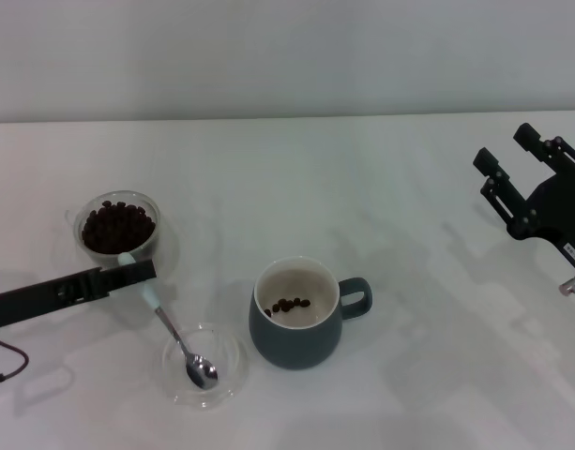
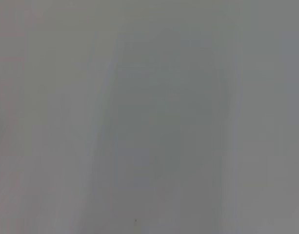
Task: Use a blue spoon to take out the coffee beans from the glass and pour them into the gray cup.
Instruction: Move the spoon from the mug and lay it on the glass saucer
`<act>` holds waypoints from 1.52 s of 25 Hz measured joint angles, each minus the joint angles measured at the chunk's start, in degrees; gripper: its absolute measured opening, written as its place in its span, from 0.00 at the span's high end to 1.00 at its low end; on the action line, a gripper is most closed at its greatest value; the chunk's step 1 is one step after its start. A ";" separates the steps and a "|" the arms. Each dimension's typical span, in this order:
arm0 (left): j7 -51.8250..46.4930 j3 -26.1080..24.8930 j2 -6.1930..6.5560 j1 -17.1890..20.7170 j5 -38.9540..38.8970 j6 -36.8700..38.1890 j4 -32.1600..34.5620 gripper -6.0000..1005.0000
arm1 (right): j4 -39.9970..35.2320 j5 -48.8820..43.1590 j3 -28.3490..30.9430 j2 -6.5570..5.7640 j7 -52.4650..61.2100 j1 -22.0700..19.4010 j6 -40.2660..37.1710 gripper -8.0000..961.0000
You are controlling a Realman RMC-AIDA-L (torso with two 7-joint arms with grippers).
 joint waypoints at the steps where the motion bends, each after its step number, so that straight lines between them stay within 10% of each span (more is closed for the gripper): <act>1: 0.11 0.00 -0.10 0.00 0.26 -0.18 -0.01 0.87 | 0.00 -0.03 -0.03 0.00 0.00 -0.03 -0.03 0.41; 21: 0.48 0.09 -2.26 -2.36 5.58 -2.81 0.03 0.86 | 0.00 -0.12 -0.40 0.00 0.25 -0.26 -0.15 0.41; 38: 0.04 0.08 -2.27 -2.81 6.66 -3.64 -0.40 0.53 | 0.00 -0.12 -0.13 0.00 0.11 0.10 0.14 0.41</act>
